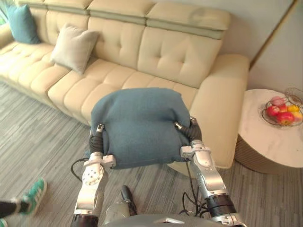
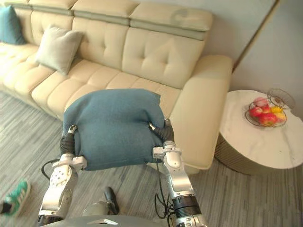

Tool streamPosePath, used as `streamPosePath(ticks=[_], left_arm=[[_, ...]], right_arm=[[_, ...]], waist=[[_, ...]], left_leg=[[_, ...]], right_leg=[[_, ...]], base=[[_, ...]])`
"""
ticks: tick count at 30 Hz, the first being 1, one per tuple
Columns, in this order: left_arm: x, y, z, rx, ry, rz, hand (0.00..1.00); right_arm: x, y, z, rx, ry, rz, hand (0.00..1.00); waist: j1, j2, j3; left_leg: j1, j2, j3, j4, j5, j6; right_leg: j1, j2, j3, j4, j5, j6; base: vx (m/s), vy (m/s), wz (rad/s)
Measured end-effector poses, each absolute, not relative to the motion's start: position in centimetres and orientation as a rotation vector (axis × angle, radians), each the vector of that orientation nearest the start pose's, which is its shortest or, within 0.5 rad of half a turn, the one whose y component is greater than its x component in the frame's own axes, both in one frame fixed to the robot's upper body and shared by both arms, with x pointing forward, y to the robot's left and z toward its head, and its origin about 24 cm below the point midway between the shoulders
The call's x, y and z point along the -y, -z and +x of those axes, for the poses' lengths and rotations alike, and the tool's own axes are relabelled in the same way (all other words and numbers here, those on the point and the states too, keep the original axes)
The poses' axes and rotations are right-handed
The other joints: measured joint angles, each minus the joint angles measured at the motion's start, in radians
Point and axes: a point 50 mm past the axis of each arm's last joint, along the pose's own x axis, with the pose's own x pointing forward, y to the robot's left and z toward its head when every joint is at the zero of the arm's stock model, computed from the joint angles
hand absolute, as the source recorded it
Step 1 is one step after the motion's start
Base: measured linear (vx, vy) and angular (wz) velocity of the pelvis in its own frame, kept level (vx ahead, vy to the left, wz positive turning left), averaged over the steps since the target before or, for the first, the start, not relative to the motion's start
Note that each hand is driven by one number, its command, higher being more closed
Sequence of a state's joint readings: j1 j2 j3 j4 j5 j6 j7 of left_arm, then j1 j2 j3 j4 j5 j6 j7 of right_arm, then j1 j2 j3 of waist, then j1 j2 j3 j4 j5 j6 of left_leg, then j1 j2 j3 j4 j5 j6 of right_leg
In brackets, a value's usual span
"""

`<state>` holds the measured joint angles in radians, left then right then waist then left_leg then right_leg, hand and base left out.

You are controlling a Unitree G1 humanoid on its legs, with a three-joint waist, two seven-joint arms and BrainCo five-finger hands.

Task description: Pick up cushions and gather them together orderly.

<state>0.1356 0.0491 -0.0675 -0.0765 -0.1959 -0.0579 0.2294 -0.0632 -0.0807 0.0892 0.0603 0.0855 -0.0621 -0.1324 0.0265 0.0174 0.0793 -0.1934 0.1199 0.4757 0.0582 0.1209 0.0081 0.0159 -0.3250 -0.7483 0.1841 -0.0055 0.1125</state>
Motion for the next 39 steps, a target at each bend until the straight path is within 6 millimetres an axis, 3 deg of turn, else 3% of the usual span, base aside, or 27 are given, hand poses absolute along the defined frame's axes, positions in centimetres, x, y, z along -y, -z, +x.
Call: streamPosePath(ticks=[1, 2, 3, 4, 5, 6, 7, 8, 9, 12, 16, 17, 18, 19, 20, 23, 26, 27, 29, 30, 31, 33, 35, 37, 38, 39], left_arm=[[-16.5, -3.0, 22.6, -0.028, -0.204, -0.146, 1.0], [-16.5, -2.9, 22.6, -0.032, -0.206, -0.151, 1.0], [-16.5, -2.8, 22.6, -0.036, -0.208, -0.153, 1.0], [-16.5, -2.8, 22.6, -0.036, -0.209, -0.153, 1.0], [-16.5, -2.8, 22.6, -0.036, -0.209, -0.152, 1.0], [-16.5, -2.8, 22.5, -0.037, -0.209, -0.151, 1.0], [-16.5, -2.8, 22.5, -0.037, -0.209, -0.15, 1.0], [-16.6, -2.7, 22.5, -0.04, -0.208, -0.144, 1.0], [-16.5, -2.5, 22.6, -0.049, -0.202, -0.137, 1.0], [-16.2, -1.6, 22.4, -0.087, -0.185, -0.132, 1.0], [-16.2, -1.7, 22.5, -0.084, -0.175, -0.128, 1.0], [-16.2, -1.6, 22.5, -0.086, -0.173, -0.126, 1.0], [-16.4, -1.9, 22.7, -0.073, -0.161, -0.112, 1.0], [-16.4, -2.0, 22.7, -0.071, -0.153, -0.108, 1.0], [-16.5, -1.9, 22.7, -0.078, -0.151, -0.1, 1.0], [-16.0, -1.9, 22.7, -0.078, -0.129, -0.094, 1.0], [-15.6, -2.0, 22.7, -0.07, -0.096, -0.087, 1.0], [-15.3, -1.9, 22.6, -0.074, -0.078, -0.093, 1.0], [-15.0, -1.8, 22.5, -0.08, -0.072, -0.101, 1.0], [-14.5, -1.5, 22.2, -0.097, -0.058, -0.108, 1.0], [-14.3, -1.4, 22.1, -0.102, -0.052, -0.11, 1.0], [-14.0, -1.0, 21.7, -0.117, -0.047, -0.124, 1.0], [-13.9, -0.8, 21.4, -0.125, -0.053, -0.139, 1.0], [-13.8, -0.7, 21.3, -0.128, -0.043, -0.144, 1.0], [-13.8, -0.5, 21.0, -0.138, -0.039, -0.147, 1.0], [-13.5, -0.4, 20.8, -0.144, -0.035, -0.159, 1.0]], right_arm=[[14.2, -4.8, 26.5, 0.054, 0.03, 0.017, 1.0], [14.2, -4.8, 26.5, 0.054, 0.03, 0.017, 1.0], [14.2, -4.8, 26.5, 0.054, 0.03, 0.018, 1.0], [14.1, -4.8, 26.5, 0.053, 0.029, 0.018, 1.0], [14.1, -4.8, 26.5, 0.053, 0.029, 0.017, 1.0], [14.2, -4.7, 26.5, 0.051, 0.029, 0.017, 1.0], [14.1, -4.6, 26.5, 0.047, 0.03, 0.018, 1.0], [14.1, -4.4, 26.5, 0.037, 0.031, 0.022, 1.0], [14.2, -4.2, 26.3, 0.028, 0.038, 0.028, 1.0], [14.6, -3.6, 26.0, 0.008, 0.054, 0.03, 1.0], [14.6, -3.7, 26.1, 0.009, 0.053, 0.037, 1.0], [14.6, -3.6, 26.0, 0.007, 0.053, 0.039, 1.0], [14.5, -3.9, 26.0, 0.019, 0.054, 0.045, 1.0], [14.7, -4.0, 26.0, 0.024, 0.054, 0.041, 1.0], [14.7, -3.9, 25.9, 0.02, 0.051, 0.042, 1.0], [15.2, -3.7, 25.3, 0.014, 0.061, 0.055, 1.0], [15.8, -3.5, 24.3, 0.004, 0.075, 0.068, 1.0], [16.2, -3.2, 24.0, -0.006, 0.086, 0.062, 1.0], [16.5, -3.2, 23.7, -0.008, 0.094, 0.059, 1.0], [17.0, -3.6, 23.0, 0.008, 0.1, 0.04, 1.0], [17.2, -3.8, 22.8, 0.018, 0.102, 0.033, 1.0], [17.4, -4.5, 22.6, 0.044, 0.106, 0.028, 1.0], [17.4, -5.0, 22.4, 0.069, 0.106, 0.029, 1.0], [17.5, -4.8, 22.3, 0.06, 0.11, 0.028, 1.0], [17.6, -4.5, 21.9, 0.045, 0.114, 0.027, 1.0], [17.7, -4.2, 21.6, 0.032, 0.117, 0.023, 1.0]], waist=[[0.002, -0.027, 0.0], [0.005, -0.028, -0.001], [0.012, -0.028, 0.0], [0.014, -0.028, 0.0], [0.012, -0.027, 0.001], [0.008, -0.024, 0.004], [0.005, -0.022, 0.006], [-0.006, -0.019, 0.008], [-0.025, -0.016, 0.021], [-0.035, -0.019, 0.03], [-0.042, 0.006, 0.041], [-0.053, 0.005, 0.043], [-0.088, -0.026, 0.055], [-0.097, -0.027, 0.06], [-0.1, -0.059, 0.071], [-0.107, -0.049, 0.072], [-0.112, -0.014, 0.061], [-0.116, 0.015, 0.059], [-0.117, 0.027, 0.06], [-0.116, 0.031, 0.059], [-0.114, 0.031, 0.059], [-0.105, 0.031, 0.058], [-0.085, 0.036, 0.054], [-0.084, 0.034, 0.055], [-0.083, 0.032, 0.056], [-0.081, 0.057, 0.044]], left_leg=[[-0.023, -0.03, -0.001, 0.063, -0.055, 0.022], [-0.035, -0.035, -0.004, 0.092, -0.079, 0.028], [-0.067, -0.054, -0.004, 0.168, -0.144, 0.047], [-0.072, -0.064, -0.003, 0.181, -0.157, 0.055], [-0.082, -0.097, -0.001, 0.198, -0.18, 0.08], [-0.084, -0.113, -0.004, 0.201, -0.192, 0.099], [-0.084, -0.118, -0.009, 0.202, -0.196, 0.105], [-0.082, -0.125, -0.035, 0.199, -0.205, 0.118], [-0.066, -0.14, -0.088, 0.179, -0.204, 0.117], [0.006, -0.177, -0.119, 0.109, -0.196, 0.104], [0.051, -0.19, -0.118, 0.033, -0.192, 0.098], [0.074, -0.198, -0.116, -0.004, -0.204, 0.077], [0.053, -0.205, -0.121, 0.077, -0.228, 0.063], [0.062, -0.208, -0.11, 0.082, -0.216, 0.112], [0.1, -0.244, -0.109, 0.069, -0.222, 0.127], [0.142, -0.263, -0.119, 0.066, -0.261, 0.121], [0.142, -0.245, -0.127, 0.148, -0.347, 0.093], [0.131, -0.203, -0.111, 0.249, -0.374, 0.052], [0.105, -0.168, -0.093, 0.352, -0.381, 0.041], [0.037, -0.093, -0.034, 0.606, -0.337, -0.016], [0.016, -0.064, -0.015, 0.682, -0.31, -0.011], [-0.016, -0.007, -0.005, 0.783, -0.348, 0.023], [-0.047, 0.076, -0.05, 0.751, -0.385, 0.004], [-0.066, 0.083, -0.103, 0.63, -0.391, -0.003], [-0.067, 0.075, -0.158, 0.466, -0.371, -0.026], [-0.04, 0.067, -0.215, 0.309, -0.31, -0.051]], right_leg=[[0.008, -0.04, 0.001, -0.001, 0.008, 0.011], [0.005, -0.056, 0.002, 0.011, 0.009, 0.011], [-0.019, -0.11, 0.019, 0.079, 0.007, 0.009], [-0.033, -0.131, 0.027, 0.11, 0.007, 0.008], [-0.087, -0.199, 0.056, 0.225, 0.008, -0.065], [-0.137, -0.232, 0.103, 0.312, 0.022, -0.165], [-0.157, -0.236, 0.139, 0.341, 0.036, -0.198], [-0.195, -0.216, 0.225, 0.398, -0.011, -0.173], [-0.221, -0.13, 0.341, 0.456, -0.117, -0.121], [-0.251, 0.005, 0.399, 0.455, -0.216, -0.078], [-0.359, 0.132, 0.38, 0.313, -0.187, -0.077], [-0.383, 0.165, 0.381, 0.231, -0.14, -0.076], [-0.398, 0.157, 0.38, 0.138, -0.088, -0.076], [-0.402, 0.155, 0.377, 0.131, -0.075, -0.073], [-0.416, 0.132, 0.406, 0.127, -0.055, -0.078], [-0.422, 0.157, 0.448, 0.103, 0.004, -0.118], [-0.399, 0.19, 0.427, 0.134, 0.022, -0.134], [-0.328, 0.248, 0.414, 0.079, 0.035, -0.151], [-0.287, 0.259, 0.408, 0.045, 0.047, -0.165], [-0.215, 0.258, 0.415, -0.01, 0.041, -0.17], [-0.189, 0.259, 0.427, -0.03, 0.039, -0.169], [-0.14, 0.26, 0.466, -0.064, 0.03, -0.162], [-0.091, 0.248, 0.54, -0.086, 0.013, -0.141], [-0.075, 0.216, 0.585, -0.083, -0.004, -0.107], [-0.071, 0.19, 0.626, -0.07, -0.02, -0.072], [-0.08, 0.193, 0.644, -0.05, -0.038, -0.039]], base=[[0.07, 0.379, 0.28], [0.05, 0.36, 0.25], [0.02, 0.249, 0.12], [0.03, 0.321, 0.18], [0.06, 0.354, 0.19], [0.06, 0.288, 0.23], [0.07, 0.24, 0.27], [0.08, 0.181, 0.56], [0.08, 0.181, 0.62], [0.11, 0.141, 0.55], [0.12, 0.085, 0.09], [0.23, 0.014, 0.49], [0.26, -0.048, 0.61], [0.28, -0.064, 0.61], [0.21, -0.061, 0.23], [0.27, -0.021, 0.14], [0.43, -0.042, 0.01], [0.5, -0.057, -0.08], [0.41, -0.023, -0.09], [0.32, 0.015, -0.12], [0.46, 0.031, -0.21], [0.32, 0.031, -0.5], [0.3, 0.088, -0.87], [0.23, 0.228, -0.7], [0.23, 0.335, -0.73], [0.21, 0.413, -0.99]])
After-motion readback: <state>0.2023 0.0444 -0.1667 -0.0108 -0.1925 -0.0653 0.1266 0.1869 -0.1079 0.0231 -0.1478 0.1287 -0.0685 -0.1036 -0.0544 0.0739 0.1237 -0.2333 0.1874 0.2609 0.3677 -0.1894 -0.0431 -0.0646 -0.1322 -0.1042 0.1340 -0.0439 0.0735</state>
